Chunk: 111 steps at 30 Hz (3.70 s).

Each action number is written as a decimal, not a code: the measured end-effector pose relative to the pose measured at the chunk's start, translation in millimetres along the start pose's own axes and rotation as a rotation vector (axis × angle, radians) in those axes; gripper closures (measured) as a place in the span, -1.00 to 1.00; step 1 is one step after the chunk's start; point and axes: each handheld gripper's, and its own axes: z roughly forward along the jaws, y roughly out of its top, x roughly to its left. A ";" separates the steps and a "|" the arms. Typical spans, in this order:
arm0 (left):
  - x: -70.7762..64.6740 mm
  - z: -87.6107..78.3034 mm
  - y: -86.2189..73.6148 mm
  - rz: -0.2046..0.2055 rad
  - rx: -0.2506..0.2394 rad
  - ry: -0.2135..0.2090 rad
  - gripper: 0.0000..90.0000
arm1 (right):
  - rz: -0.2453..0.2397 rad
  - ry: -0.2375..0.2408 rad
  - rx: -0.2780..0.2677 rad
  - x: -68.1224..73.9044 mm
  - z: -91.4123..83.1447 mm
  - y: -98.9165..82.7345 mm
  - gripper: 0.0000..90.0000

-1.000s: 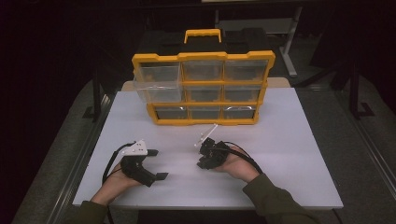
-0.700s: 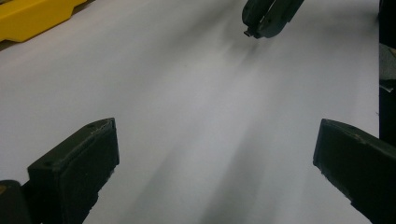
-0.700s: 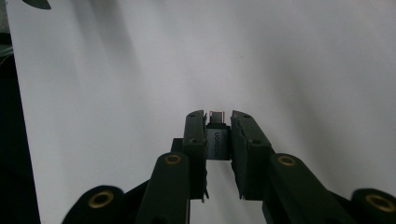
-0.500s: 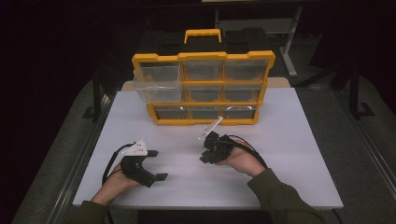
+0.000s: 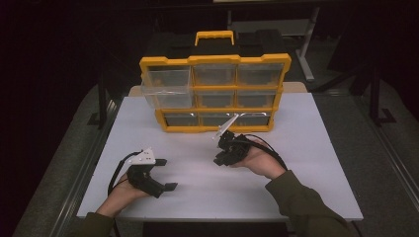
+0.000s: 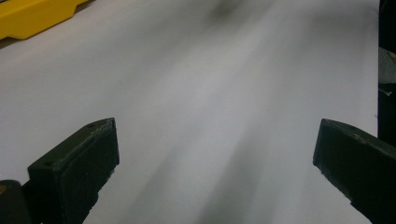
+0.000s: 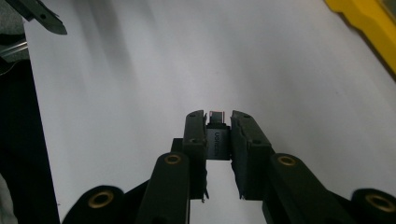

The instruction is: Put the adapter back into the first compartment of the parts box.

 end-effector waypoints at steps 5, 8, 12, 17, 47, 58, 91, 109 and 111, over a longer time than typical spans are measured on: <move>-0.5 0.0 0.3 0.003 0.000 -0.002 -0.97 | -0.004 0.009 -0.007 -1.6 -6.7 3.9 0.67; -0.6 -0.5 0.5 0.001 -0.004 -0.004 -0.97 | 0.003 0.018 -0.023 -4.7 -14.4 7.6 0.67; -0.8 -0.3 0.4 0.004 -0.002 -0.007 -0.97 | 0.004 0.019 -0.026 -6.5 -19.5 10.7 0.67; -1.1 0.3 0.3 0.004 -0.001 -0.013 -0.97 | 0.002 0.019 -0.029 -8.3 -27.6 16.1 0.67; -3.0 3.2 0.0 0.002 0.012 -0.035 -1.00 | -0.035 0.000 -0.079 -19.5 -85.4 56.8 0.67; -2.5 4.4 -0.2 0.000 0.015 -0.039 -1.00 | -0.041 -0.003 -0.111 -27.3 -110.1 76.2 0.67; -2.4 4.3 0.0 -0.009 0.009 -0.039 -1.00 | -0.077 -0.022 -0.189 -38.5 -175.0 148.9 0.67; -0.3 5.6 0.5 -0.014 0.011 -0.040 -1.00 | -0.116 0.003 -0.214 -37.1 -150.6 197.8 0.67; -0.4 5.7 0.1 -0.015 0.012 -0.040 -1.00 | -0.121 0.013 -0.208 -37.1 -144.0 201.7 0.66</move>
